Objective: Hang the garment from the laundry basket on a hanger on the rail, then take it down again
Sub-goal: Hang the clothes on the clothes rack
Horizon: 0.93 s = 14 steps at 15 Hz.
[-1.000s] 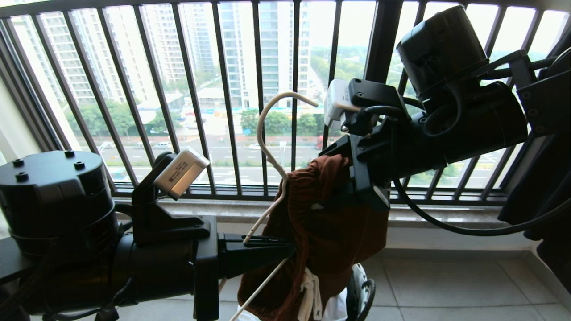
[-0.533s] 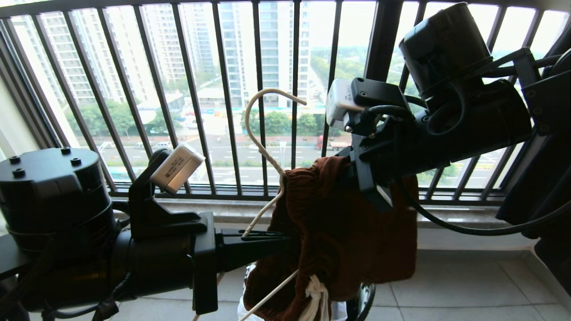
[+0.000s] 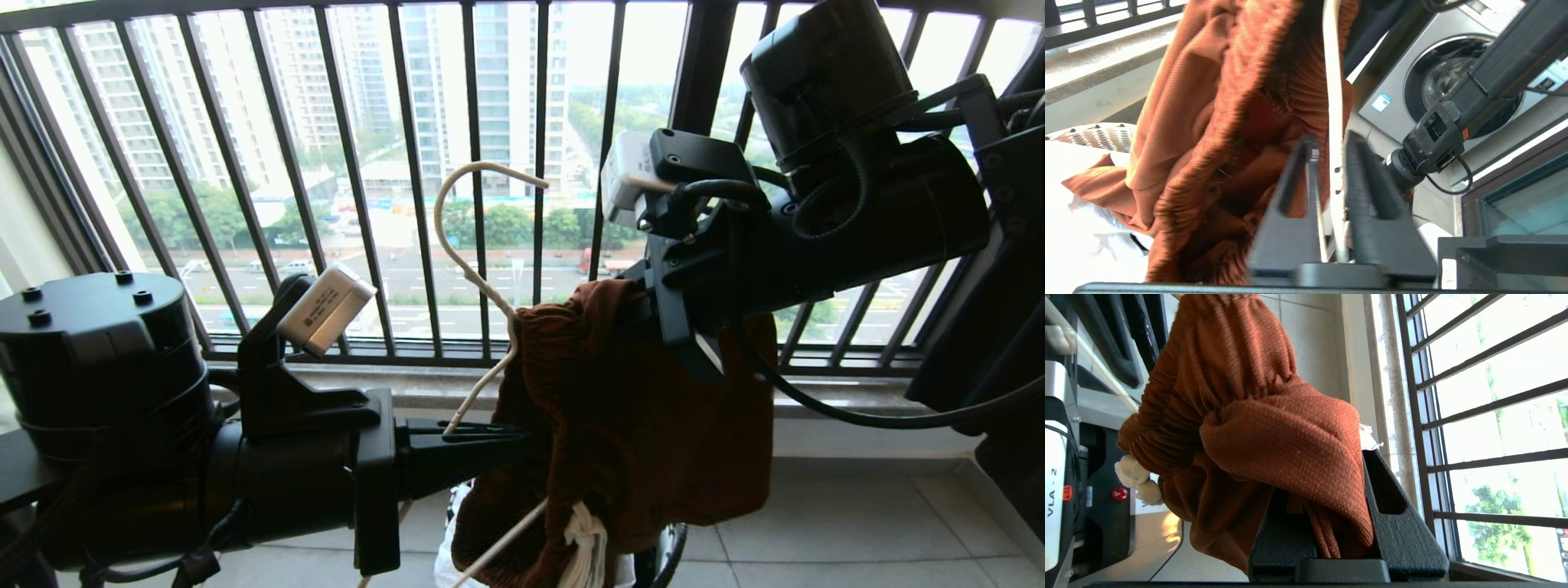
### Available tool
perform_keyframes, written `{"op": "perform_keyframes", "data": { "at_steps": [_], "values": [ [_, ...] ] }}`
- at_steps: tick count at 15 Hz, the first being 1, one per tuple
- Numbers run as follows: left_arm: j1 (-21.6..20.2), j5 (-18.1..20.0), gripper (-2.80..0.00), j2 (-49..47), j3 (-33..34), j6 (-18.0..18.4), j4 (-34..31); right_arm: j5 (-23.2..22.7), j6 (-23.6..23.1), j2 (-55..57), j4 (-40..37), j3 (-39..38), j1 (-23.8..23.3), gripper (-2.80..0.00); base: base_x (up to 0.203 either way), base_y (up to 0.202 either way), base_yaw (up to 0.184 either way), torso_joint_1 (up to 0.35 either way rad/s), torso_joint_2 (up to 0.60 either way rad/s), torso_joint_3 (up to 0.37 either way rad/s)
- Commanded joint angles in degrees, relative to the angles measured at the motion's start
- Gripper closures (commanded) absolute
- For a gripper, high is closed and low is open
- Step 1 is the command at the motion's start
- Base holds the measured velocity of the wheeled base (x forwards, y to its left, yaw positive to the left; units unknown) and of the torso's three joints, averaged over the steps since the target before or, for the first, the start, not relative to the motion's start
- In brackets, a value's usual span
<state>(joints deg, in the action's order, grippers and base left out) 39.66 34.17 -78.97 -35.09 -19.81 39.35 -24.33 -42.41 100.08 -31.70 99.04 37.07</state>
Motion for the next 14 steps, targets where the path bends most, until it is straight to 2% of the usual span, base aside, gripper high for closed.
{"op": "perform_keyframes", "data": {
  "at_steps": [1,10,14],
  "values": [
    [-0.11,0.11,-2.80,-0.22,-0.07,-0.23,0.02,-0.19,-0.30,-0.15,-0.12,0.02,0.02,0.00,0.000,0.000,0.000,0.000,0.00,0.000],
    [-0.97,-0.40,-2.80,2.63,-0.99,0.04,0.86,-0.10,-0.22,-0.68,-0.82,-1.13,-1.65,0.00,0.000,0.000,0.000,0.000,0.00,0.000],
    [-4.33,-2.06,-2.80,4.90,-2.99,0.03,0.80,0.03,-0.13,-0.68,-0.82,-1.34,-3.53,0.00,0.000,0.000,0.000,0.000,0.00,0.000]
  ]
}}
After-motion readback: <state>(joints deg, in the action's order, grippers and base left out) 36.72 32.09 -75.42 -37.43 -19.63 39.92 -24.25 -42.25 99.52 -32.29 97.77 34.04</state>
